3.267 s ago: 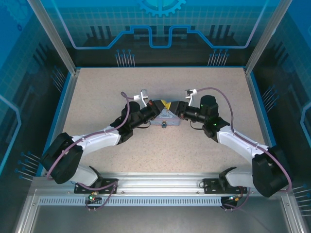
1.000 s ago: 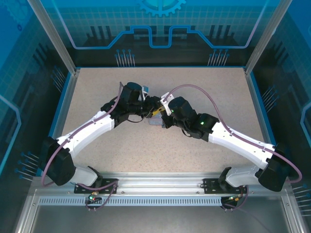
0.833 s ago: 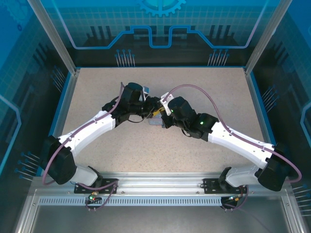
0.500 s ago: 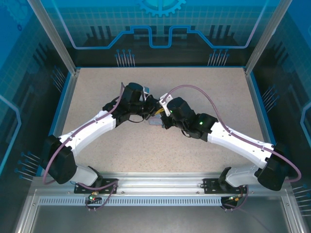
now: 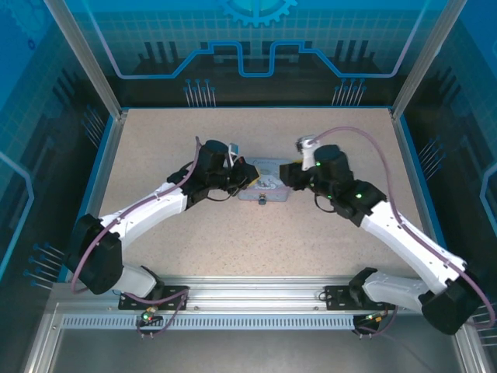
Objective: Unlock a padlock with a key
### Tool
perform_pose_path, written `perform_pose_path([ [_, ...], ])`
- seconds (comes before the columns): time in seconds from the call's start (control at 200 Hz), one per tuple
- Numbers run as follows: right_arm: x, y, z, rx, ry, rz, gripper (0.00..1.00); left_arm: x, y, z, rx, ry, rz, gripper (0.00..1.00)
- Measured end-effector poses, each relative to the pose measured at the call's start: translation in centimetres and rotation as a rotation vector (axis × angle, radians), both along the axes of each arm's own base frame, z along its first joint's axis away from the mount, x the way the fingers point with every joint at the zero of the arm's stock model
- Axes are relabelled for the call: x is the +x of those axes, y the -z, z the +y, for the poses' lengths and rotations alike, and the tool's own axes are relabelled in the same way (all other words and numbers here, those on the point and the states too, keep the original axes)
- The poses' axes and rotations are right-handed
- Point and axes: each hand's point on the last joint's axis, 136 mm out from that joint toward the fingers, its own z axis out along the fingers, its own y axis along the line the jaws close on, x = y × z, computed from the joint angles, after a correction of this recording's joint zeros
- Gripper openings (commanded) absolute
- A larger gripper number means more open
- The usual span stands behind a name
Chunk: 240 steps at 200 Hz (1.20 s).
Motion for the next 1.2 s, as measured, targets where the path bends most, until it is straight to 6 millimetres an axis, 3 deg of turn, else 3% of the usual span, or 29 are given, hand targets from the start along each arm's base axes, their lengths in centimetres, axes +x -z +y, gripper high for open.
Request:
perform_pose_path([
  [0.075,0.4,-0.6,-0.9,0.134,0.028,0.039,0.43,0.3,0.0,-0.1,-0.014,0.0,-0.048,0.0],
  [0.185,1.1,-0.2,-0.6,0.319,0.035,0.133,0.44,0.9,-0.8,-0.1,-0.04,-0.006,-0.145,0.0],
  [0.405,2.4,1.7,2.1,0.62,0.02,0.331,0.43,2.6,-4.5,0.4,-0.1,-0.068,-0.359,0.0],
  [0.575,3.7,0.7,3.5,0.788,0.012,0.373,0.44,3.6,-5.6,1.3,-0.125,-0.161,-0.454,0.0],
  [0.755,3.8,-1.1,5.2,0.875,-0.035,0.368,0.45,4.3,-7.8,1.9,-0.167,-0.244,-0.534,0.0],
  [0.905,4.3,-1.4,6.4,0.912,-0.053,0.372,0.45,4.8,-9.4,2.3,-0.226,-0.307,-0.571,0.0],
  [1.201,5.8,-1.0,7.3,0.961,-0.058,0.359,0.39,5.6,-9.2,2.2,-0.286,-0.362,-0.551,0.0],
])
